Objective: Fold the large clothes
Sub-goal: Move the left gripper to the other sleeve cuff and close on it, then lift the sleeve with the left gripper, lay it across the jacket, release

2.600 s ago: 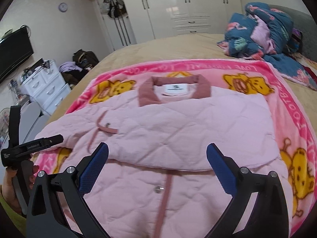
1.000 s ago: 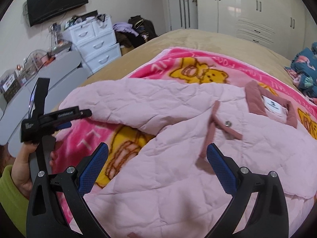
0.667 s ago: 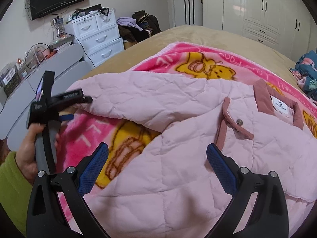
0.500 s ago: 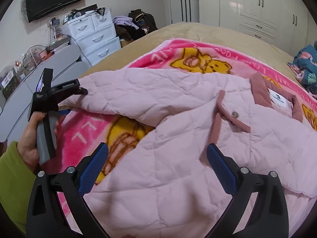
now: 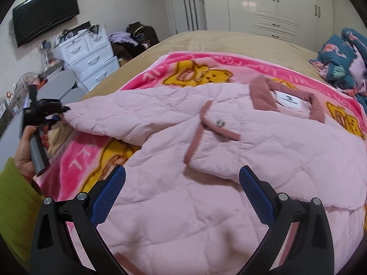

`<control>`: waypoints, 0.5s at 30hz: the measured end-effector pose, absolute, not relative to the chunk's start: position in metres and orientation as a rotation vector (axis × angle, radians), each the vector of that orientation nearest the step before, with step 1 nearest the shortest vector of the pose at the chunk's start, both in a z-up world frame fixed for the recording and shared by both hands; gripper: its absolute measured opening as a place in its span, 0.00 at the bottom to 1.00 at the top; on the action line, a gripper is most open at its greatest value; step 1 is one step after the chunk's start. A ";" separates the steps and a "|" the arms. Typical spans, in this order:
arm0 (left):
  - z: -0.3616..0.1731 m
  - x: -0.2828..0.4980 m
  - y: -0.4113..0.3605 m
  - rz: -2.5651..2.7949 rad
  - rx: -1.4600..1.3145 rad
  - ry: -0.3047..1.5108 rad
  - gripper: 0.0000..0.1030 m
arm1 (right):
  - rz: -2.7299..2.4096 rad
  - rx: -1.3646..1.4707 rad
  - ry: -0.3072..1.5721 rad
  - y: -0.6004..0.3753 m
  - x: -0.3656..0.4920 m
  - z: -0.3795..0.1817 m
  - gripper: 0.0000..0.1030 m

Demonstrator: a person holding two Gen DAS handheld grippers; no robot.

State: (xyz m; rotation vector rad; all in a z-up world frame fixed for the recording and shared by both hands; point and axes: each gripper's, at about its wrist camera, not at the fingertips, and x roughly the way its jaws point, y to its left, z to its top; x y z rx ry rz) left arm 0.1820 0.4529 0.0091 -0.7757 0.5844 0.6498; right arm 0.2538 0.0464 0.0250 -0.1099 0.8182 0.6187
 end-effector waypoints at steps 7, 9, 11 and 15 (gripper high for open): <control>0.071 0.181 0.413 0.569 -0.689 0.478 0.13 | 0.593 -0.051 0.805 0.015 0.248 0.035 0.96; 0.088 0.181 0.399 0.544 -0.662 0.453 0.13 | 0.587 -0.043 0.798 0.008 0.246 0.039 0.96; 0.102 0.183 0.384 0.523 -0.637 0.436 0.13 | 0.581 -0.029 0.790 -0.001 0.244 0.043 0.96; 0.124 0.189 0.355 0.476 -0.599 0.420 0.13 | 0.569 0.005 0.774 -0.017 0.239 0.050 0.96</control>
